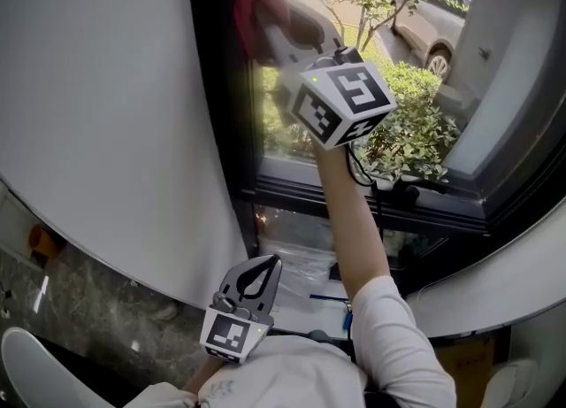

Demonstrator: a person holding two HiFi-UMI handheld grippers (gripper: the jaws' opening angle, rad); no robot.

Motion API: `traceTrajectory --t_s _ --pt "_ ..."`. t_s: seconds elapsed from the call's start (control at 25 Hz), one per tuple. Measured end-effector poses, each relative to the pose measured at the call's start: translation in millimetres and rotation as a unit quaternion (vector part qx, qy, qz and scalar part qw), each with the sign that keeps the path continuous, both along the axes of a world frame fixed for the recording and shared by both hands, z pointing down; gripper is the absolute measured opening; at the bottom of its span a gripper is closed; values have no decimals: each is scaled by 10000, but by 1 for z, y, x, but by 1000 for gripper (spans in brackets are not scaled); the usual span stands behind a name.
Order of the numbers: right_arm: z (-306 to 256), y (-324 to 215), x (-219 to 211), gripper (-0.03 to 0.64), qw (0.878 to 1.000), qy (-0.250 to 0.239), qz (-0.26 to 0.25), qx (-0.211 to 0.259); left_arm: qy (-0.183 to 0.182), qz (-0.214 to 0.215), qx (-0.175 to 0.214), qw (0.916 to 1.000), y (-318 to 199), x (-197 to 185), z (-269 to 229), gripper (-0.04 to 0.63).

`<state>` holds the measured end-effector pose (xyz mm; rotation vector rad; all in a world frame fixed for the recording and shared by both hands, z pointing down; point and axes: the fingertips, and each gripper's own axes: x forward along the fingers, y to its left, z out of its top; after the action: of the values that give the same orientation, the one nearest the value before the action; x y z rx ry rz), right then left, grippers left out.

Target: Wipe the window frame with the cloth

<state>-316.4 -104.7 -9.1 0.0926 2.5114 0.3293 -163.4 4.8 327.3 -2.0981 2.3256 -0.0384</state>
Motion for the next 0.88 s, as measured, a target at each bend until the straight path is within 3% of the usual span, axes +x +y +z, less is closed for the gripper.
traceTrajectory --t_s 0.44,0.88 --pt "7 10 2 78 9959 105 694 563 -9 9 -41 10000 2 1 0 9" --pt "16 8 2 78 9965 98 658 507 40 37 -41 10000 1 2 2 9"
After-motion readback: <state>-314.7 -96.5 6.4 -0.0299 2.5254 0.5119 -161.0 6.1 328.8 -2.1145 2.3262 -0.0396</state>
